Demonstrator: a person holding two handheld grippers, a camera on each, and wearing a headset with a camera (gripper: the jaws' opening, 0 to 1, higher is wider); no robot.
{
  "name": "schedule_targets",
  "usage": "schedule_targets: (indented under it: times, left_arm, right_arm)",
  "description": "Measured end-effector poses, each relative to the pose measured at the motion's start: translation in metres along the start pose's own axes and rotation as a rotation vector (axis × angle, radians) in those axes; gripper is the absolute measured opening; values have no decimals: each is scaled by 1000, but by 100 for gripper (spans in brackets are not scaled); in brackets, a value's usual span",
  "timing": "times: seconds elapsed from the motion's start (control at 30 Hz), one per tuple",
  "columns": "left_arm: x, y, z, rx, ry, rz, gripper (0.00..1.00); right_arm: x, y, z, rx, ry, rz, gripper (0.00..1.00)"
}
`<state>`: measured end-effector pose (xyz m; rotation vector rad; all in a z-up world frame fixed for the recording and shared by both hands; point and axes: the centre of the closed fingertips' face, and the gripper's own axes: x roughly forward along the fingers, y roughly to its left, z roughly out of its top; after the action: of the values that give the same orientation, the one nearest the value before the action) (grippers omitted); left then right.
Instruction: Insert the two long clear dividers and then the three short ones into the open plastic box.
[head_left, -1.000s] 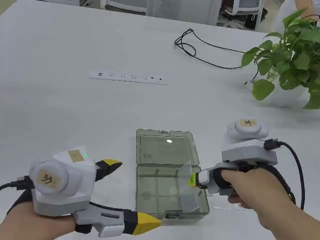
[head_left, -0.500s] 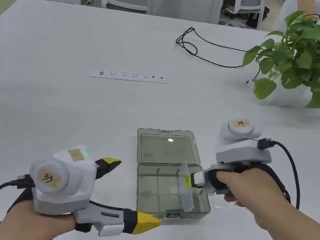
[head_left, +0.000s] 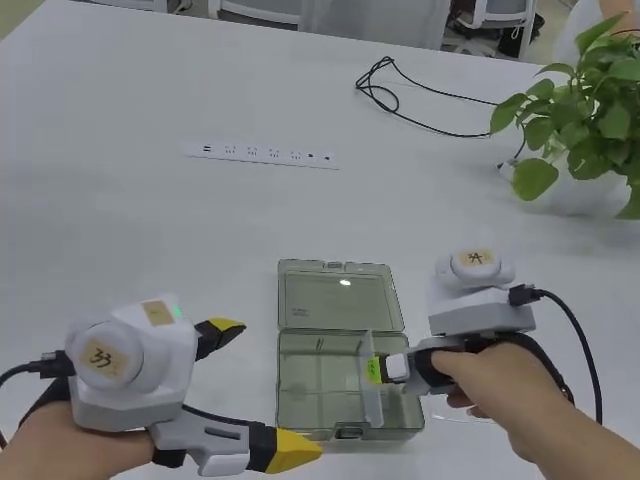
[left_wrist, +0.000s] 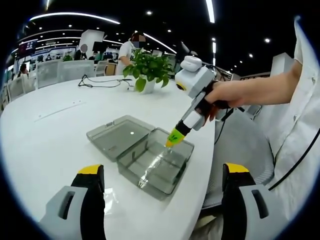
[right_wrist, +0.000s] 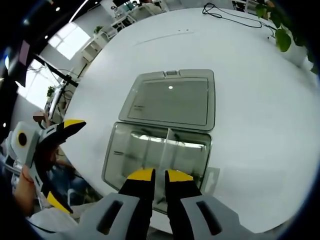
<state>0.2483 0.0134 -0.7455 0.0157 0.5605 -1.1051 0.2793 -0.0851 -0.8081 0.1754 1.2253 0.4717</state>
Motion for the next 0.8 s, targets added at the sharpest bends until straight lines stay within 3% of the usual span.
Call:
schedule_targets:
  times: [0.47, 0.8]
  left_arm:
    - [-4, -1, -2, -9, 4, 25, 100]
    - [-10, 1, -2, -24, 1, 66, 100]
  right_arm:
    - [6, -2, -3, -14, -2, 29, 10]
    - [-4, 3, 4, -47, -59, 93, 12]
